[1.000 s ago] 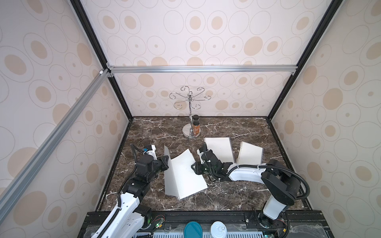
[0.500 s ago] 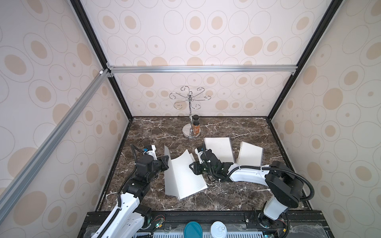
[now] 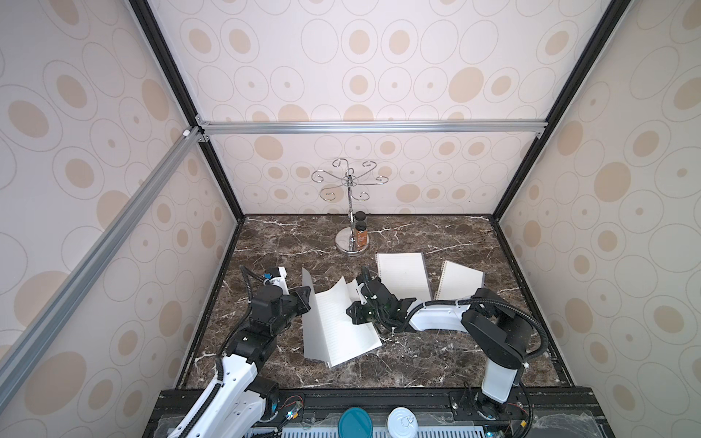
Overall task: Tear off pages from different notebooks
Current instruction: Tear off the paper from the notebook.
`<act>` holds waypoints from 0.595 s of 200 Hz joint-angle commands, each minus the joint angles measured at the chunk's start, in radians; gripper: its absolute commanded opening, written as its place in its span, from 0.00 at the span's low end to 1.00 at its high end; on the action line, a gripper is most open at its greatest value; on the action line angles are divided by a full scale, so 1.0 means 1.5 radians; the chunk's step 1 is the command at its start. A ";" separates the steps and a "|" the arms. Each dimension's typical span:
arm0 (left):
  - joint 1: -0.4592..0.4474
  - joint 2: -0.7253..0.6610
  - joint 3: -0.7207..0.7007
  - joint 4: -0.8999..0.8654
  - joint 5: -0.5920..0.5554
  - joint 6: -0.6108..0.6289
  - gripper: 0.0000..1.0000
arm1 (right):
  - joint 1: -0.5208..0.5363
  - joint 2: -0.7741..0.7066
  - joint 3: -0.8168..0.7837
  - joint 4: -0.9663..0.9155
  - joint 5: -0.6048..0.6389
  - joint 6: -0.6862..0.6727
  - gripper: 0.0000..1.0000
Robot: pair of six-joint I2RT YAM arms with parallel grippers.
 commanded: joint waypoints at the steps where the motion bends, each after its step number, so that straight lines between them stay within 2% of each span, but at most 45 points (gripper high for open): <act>1: 0.012 0.026 0.052 -0.019 -0.032 0.033 0.00 | -0.005 -0.021 0.022 0.002 0.026 -0.014 0.00; 46: 0.109 0.125 0.143 -0.056 -0.074 0.090 0.00 | -0.011 -0.108 -0.015 -0.006 0.101 -0.048 0.00; 75: 0.138 0.140 0.130 -0.034 -0.120 0.086 0.00 | -0.012 -0.143 -0.062 0.013 0.110 -0.054 0.00; 119: 0.156 0.237 0.095 0.025 -0.123 0.070 0.00 | -0.005 -0.173 -0.107 0.022 0.120 -0.093 0.00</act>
